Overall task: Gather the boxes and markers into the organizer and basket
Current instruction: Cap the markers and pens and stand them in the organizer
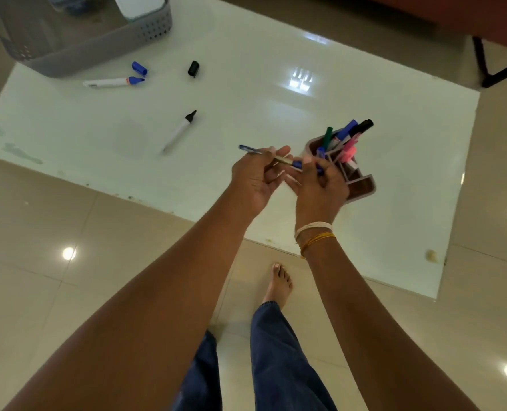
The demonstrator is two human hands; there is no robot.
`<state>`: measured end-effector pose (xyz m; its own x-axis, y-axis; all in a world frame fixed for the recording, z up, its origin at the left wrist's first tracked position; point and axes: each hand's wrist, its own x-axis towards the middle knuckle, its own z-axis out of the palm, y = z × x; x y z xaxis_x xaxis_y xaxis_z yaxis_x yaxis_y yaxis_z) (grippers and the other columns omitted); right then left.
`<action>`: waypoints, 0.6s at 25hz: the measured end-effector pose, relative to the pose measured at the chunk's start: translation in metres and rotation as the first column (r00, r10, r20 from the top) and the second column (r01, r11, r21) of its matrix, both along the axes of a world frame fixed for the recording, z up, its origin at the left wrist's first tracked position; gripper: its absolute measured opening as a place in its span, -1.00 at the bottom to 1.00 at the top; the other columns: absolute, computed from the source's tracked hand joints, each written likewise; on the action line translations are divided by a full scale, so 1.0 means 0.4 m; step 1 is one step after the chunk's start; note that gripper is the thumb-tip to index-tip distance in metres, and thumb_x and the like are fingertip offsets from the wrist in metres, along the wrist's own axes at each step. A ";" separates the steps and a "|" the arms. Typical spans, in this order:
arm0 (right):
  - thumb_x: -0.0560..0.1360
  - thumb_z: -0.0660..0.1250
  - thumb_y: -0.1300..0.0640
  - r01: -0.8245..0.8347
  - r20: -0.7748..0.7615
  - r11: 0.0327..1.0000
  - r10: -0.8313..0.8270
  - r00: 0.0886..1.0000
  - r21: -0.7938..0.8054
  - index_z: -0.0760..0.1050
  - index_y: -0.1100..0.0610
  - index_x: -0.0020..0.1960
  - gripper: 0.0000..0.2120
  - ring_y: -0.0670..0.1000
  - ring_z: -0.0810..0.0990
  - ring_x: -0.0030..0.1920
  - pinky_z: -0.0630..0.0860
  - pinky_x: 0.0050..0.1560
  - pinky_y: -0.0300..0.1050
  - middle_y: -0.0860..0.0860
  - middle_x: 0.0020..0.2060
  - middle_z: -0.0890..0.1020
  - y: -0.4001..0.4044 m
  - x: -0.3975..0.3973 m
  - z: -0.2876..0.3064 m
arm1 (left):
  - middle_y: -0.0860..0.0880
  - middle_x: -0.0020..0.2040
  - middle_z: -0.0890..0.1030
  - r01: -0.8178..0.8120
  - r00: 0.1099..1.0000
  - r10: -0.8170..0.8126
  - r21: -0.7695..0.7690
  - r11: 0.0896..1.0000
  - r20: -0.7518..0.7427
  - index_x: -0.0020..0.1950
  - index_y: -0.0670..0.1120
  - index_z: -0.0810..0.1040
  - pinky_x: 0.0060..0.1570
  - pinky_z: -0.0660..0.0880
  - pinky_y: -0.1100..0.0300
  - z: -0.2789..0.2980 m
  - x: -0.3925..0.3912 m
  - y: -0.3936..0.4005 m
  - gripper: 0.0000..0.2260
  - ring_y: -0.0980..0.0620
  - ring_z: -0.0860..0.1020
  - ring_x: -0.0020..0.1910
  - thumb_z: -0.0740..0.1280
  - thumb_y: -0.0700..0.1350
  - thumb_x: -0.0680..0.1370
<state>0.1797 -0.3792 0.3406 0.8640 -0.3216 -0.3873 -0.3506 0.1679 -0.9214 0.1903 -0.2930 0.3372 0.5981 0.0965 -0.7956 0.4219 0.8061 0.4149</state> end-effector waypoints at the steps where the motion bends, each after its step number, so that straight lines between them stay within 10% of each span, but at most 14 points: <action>1: 0.57 0.30 0.20 0.041 0.112 0.986 -0.023 0.993 -0.163 0.54 0.20 -0.01 -0.92 0.03 0.68 -0.22 0.66 -0.23 -0.11 0.10 -0.14 0.67 -0.032 0.013 0.013 | -0.15 0.09 0.64 0.014 1.000 -0.014 -0.019 1.000 -0.005 0.06 -0.15 0.47 0.04 0.54 0.04 0.004 0.013 -0.030 -0.88 -0.07 0.65 -0.05 0.26 -0.11 0.61; 6: 0.61 0.13 0.18 0.224 0.458 0.772 0.097 0.884 -0.595 0.50 0.18 0.03 -0.83 0.09 0.57 -0.23 0.56 -0.22 0.08 0.12 -0.16 0.59 -0.197 0.085 0.036 | -0.22 0.33 0.51 0.176 0.976 -0.148 0.175 0.969 -0.159 0.39 -0.19 0.35 0.22 0.48 -0.09 -0.011 0.061 -0.141 -0.65 -0.19 0.53 0.24 0.13 -0.04 0.66; 12: 0.60 0.15 0.24 -0.102 0.218 0.597 0.439 0.872 -0.796 0.53 0.25 0.03 -0.81 -0.09 0.50 -0.15 0.39 -0.10 -0.52 0.11 -0.09 0.61 -0.240 0.115 -0.022 | -0.16 0.14 0.55 0.258 0.959 -0.217 0.246 0.934 -0.182 0.35 -0.12 0.38 0.16 0.50 -0.10 -0.025 0.065 -0.172 -0.74 -0.15 0.56 0.11 0.13 -0.15 0.66; 15: 0.58 0.22 0.23 -0.299 0.083 0.532 0.579 0.811 -0.792 0.56 0.19 0.09 -0.83 -0.10 0.54 -0.12 0.43 -0.04 -0.51 0.08 -0.02 0.64 -0.240 0.124 -0.040 | -0.17 0.23 0.56 0.285 0.952 -0.241 0.264 0.922 -0.186 0.36 -0.11 0.37 0.17 0.50 -0.11 -0.037 0.068 -0.173 -0.73 -0.15 0.56 0.14 0.13 -0.15 0.66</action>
